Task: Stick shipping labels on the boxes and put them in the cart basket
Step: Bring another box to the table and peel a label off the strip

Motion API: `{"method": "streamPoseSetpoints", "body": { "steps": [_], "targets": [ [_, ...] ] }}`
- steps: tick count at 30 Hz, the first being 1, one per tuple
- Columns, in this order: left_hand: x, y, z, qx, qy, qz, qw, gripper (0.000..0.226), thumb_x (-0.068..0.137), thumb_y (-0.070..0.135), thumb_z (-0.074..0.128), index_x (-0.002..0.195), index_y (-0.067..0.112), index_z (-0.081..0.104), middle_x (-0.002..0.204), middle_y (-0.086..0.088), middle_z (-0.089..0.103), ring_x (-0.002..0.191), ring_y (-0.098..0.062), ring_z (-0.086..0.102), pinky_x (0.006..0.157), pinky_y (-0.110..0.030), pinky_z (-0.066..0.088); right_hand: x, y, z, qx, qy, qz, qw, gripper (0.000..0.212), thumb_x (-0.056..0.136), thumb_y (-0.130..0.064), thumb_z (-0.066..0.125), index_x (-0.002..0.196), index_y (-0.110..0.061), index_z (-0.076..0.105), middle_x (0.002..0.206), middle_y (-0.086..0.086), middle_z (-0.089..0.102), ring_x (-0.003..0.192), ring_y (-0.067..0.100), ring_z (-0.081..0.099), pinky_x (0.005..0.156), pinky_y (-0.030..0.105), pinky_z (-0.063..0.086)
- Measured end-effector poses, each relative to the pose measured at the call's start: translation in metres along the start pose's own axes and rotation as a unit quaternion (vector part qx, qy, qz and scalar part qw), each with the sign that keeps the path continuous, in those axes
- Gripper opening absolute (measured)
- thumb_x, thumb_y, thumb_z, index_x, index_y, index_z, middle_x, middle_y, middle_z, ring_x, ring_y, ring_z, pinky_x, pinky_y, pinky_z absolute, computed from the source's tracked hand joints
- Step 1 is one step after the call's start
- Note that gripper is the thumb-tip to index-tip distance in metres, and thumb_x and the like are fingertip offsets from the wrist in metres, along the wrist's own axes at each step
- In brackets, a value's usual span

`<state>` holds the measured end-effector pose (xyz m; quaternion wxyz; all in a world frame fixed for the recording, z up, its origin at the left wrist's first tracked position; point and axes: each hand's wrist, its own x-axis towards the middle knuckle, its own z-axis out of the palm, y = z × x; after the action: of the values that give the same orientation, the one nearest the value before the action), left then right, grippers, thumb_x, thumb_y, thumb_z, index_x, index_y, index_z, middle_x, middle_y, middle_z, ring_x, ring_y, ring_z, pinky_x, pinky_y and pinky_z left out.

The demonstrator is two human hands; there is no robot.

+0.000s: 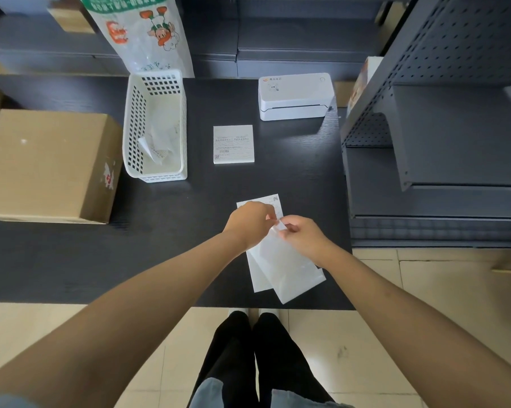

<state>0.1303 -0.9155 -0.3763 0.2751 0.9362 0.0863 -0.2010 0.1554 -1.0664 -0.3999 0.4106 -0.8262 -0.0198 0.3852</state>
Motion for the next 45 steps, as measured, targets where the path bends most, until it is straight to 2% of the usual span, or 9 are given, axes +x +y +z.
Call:
{"method": "streamPoseSetpoints", "body": {
  "steps": [9, 17, 23, 28, 34, 38, 41, 43, 45],
  "targets": [
    [-0.002, -0.001, -0.001, 0.061, 0.008, 0.018, 0.998, 0.022, 0.093, 0.023, 0.044, 0.102, 0.018, 0.064, 0.098, -0.002, 0.065, 0.082, -0.022, 0.061, 0.072, -0.035, 0.053, 0.0, 0.0, 0.001, -0.03, -0.013, -0.002, 0.999, 0.015, 0.091, -0.032, 0.057, 0.077, -0.037, 0.062, 0.087, -0.007, 0.063, 0.081, 0.015, 0.059, 0.069, 0.021, 0.049],
    [0.002, -0.019, -0.032, -0.122, 0.108, -0.157, 0.974, 0.016, 0.083, 0.014, 0.052, 0.083, 0.006, 0.067, 0.087, -0.012, 0.069, 0.073, -0.023, 0.059, 0.071, -0.034, 0.054, 0.002, 0.012, -0.012, -0.003, -0.006, 0.081, 0.997, 0.028, 0.089, -0.013, 0.059, 0.113, -0.027, 0.052, 0.102, -0.007, 0.056, 0.086, 0.011, 0.057, 0.061, 0.024, 0.045],
    [0.001, -0.034, -0.065, -0.109, 0.176, -0.226, 0.952, 0.014, 0.085, 0.016, 0.05, 0.082, 0.012, 0.062, 0.084, -0.009, 0.066, 0.072, -0.027, 0.059, 0.071, -0.034, 0.052, 0.001, 0.011, -0.018, -0.091, 0.026, 0.134, 0.987, 0.043, 0.089, -0.008, 0.058, 0.131, -0.012, 0.048, 0.128, 0.007, 0.053, 0.112, 0.026, 0.054, 0.079, 0.029, 0.042],
    [0.002, -0.035, -0.093, -0.106, 0.261, -0.251, 0.926, 0.018, 0.088, 0.016, 0.046, 0.093, 0.009, 0.062, 0.088, -0.01, 0.066, 0.078, -0.031, 0.061, 0.066, -0.033, 0.048, -0.002, 0.002, -0.017, -0.109, 0.03, 0.159, 0.981, 0.032, 0.092, -0.005, 0.045, 0.123, -0.006, 0.047, 0.121, 0.012, 0.052, 0.103, 0.027, 0.054, 0.073, 0.028, 0.041],
    [-0.002, -0.031, -0.11, -0.071, 0.32, -0.209, 0.921, 0.02, 0.092, 0.02, 0.043, 0.098, 0.01, 0.06, 0.086, -0.004, 0.059, 0.074, -0.024, 0.054, 0.062, -0.032, 0.041, -0.006, -0.007, -0.02, -0.155, 0.041, 0.143, 0.977, 0.007, 0.089, -0.003, 0.042, 0.09, -0.009, 0.04, 0.079, 0.001, 0.039, 0.064, 0.014, 0.041, 0.049, 0.024, 0.03],
    [-0.011, -0.024, -0.116, -0.072, 0.341, -0.17, 0.922, 0.013, 0.091, 0.022, 0.046, 0.092, 0.015, 0.057, 0.084, 0.001, 0.059, 0.07, -0.021, 0.052, 0.06, -0.03, 0.038, -0.016, -0.023, -0.021, -0.236, 0.067, 0.124, 0.962, 0.03, 0.09, -0.005, 0.044, 0.119, -0.001, 0.043, 0.111, 0.013, 0.054, 0.095, 0.028, 0.055, 0.066, 0.028, 0.043],
    [-0.02, -0.012, -0.119, -0.05, 0.334, -0.11, 0.935, 0.012, 0.091, 0.022, 0.046, 0.086, 0.015, 0.055, 0.086, 0.0, 0.059, 0.071, -0.022, 0.054, 0.062, -0.033, 0.044, -0.022, -0.036, -0.02, -0.346, 0.167, 0.058, 0.921, 0.035, 0.093, -0.015, 0.047, 0.127, -0.008, 0.047, 0.126, 0.012, 0.051, 0.116, 0.029, 0.048, 0.092, 0.038, 0.041],
    [-0.027, -0.004, -0.119, -0.033, 0.326, -0.081, 0.942, 0.013, 0.092, 0.021, 0.045, 0.086, 0.014, 0.054, 0.087, -0.002, 0.059, 0.071, -0.022, 0.054, 0.061, -0.032, 0.041, -0.023, -0.055, -0.02, -0.298, 0.189, -0.029, 0.935, 0.03, 0.096, -0.022, 0.045, 0.123, -0.01, 0.055, 0.123, 0.01, 0.056, 0.114, 0.028, 0.051, 0.092, 0.036, 0.042],
    [-0.034, 0.004, -0.117, -0.013, 0.316, -0.058, 0.947, 0.015, 0.093, 0.021, 0.045, 0.09, 0.011, 0.056, 0.09, -0.003, 0.059, 0.072, -0.023, 0.056, 0.06, -0.033, 0.043, -0.024, -0.087, -0.018, -0.106, 0.135, -0.046, 0.984, 0.033, 0.099, -0.033, 0.043, 0.111, -0.008, 0.061, 0.112, 0.009, 0.066, 0.102, 0.027, 0.062, 0.083, 0.033, 0.047]
  ]
}}
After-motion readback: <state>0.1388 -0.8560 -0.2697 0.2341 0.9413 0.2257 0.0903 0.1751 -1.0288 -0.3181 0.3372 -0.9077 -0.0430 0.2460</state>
